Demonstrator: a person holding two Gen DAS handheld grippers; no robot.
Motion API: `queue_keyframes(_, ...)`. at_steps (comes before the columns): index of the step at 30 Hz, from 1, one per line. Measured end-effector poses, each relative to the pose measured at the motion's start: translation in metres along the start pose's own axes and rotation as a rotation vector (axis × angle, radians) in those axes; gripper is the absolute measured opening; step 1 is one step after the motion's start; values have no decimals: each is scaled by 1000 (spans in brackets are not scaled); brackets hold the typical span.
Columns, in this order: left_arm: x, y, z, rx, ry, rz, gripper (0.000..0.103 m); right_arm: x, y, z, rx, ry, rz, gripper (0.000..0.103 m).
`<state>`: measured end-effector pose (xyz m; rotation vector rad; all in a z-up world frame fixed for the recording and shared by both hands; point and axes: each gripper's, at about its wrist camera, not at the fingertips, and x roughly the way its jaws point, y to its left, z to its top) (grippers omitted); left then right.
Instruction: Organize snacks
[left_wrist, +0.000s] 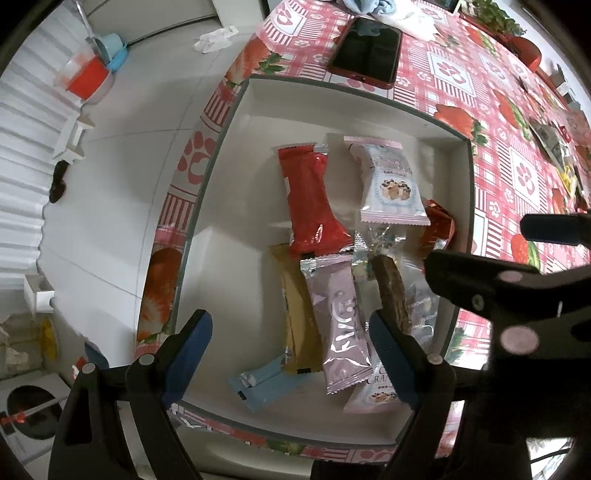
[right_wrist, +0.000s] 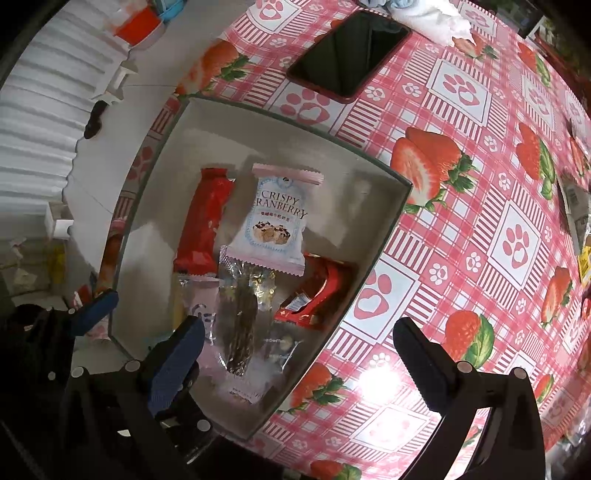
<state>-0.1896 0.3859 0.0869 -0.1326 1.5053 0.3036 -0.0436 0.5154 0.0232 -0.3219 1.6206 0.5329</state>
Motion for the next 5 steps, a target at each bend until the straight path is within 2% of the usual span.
queue_keyframes(2, -2, 1, -1, 5, -20, 19, 89, -2, 1, -1, -1, -1, 2, 103)
queue_keyframes(5, -2, -3, -4, 16, -16, 6, 89, -4, 2, -3, 2, -2, 4, 103)
